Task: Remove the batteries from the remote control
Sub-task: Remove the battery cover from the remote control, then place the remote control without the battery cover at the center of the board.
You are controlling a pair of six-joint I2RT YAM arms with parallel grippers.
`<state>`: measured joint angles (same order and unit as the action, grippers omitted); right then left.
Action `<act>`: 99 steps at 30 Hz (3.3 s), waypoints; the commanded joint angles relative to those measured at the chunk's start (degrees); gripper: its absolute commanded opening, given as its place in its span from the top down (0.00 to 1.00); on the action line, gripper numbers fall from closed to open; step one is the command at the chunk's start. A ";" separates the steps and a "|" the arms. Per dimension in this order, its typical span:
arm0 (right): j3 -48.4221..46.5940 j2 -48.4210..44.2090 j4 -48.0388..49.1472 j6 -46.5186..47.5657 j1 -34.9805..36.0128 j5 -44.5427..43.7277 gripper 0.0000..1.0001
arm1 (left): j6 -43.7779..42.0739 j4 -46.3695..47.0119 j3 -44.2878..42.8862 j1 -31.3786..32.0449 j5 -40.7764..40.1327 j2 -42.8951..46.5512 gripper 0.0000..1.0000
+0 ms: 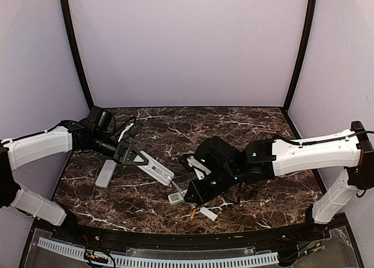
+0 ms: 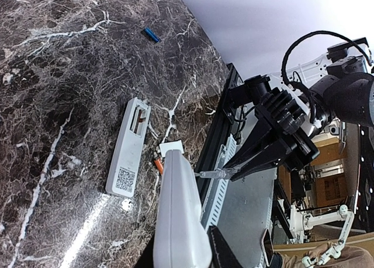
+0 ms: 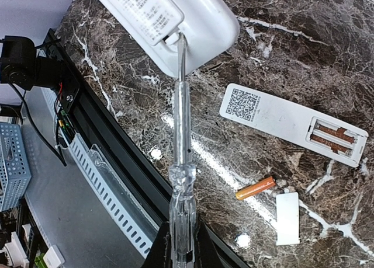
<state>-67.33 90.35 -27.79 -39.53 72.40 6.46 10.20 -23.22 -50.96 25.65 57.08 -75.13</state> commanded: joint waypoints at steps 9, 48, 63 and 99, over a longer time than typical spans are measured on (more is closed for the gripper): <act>5.62 -4.48 13.17 0.59 0.29 1.86 1.00 | -0.83 0.01 -0.02 0.19 3.76 -0.48 1.00; 8.69 -7.26 12.64 -2.49 -1.73 3.33 1.00 | -3.21 -3.27 -0.46 0.19 -14.23 3.89 1.00; 10.93 -10.22 6.92 -0.04 -4.69 3.73 1.00 | 8.38 1.53 5.20 0.19 -7.20 3.40 1.00; 19.14 -11.69 18.24 0.62 -6.81 7.45 1.00 | 5.47 -11.48 -4.00 3.17 -7.66 -24.32 0.89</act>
<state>-49.30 79.09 -12.45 -39.24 65.93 13.19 19.99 -29.74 -51.62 26.98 52.95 -95.74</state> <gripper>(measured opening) 0.083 0.221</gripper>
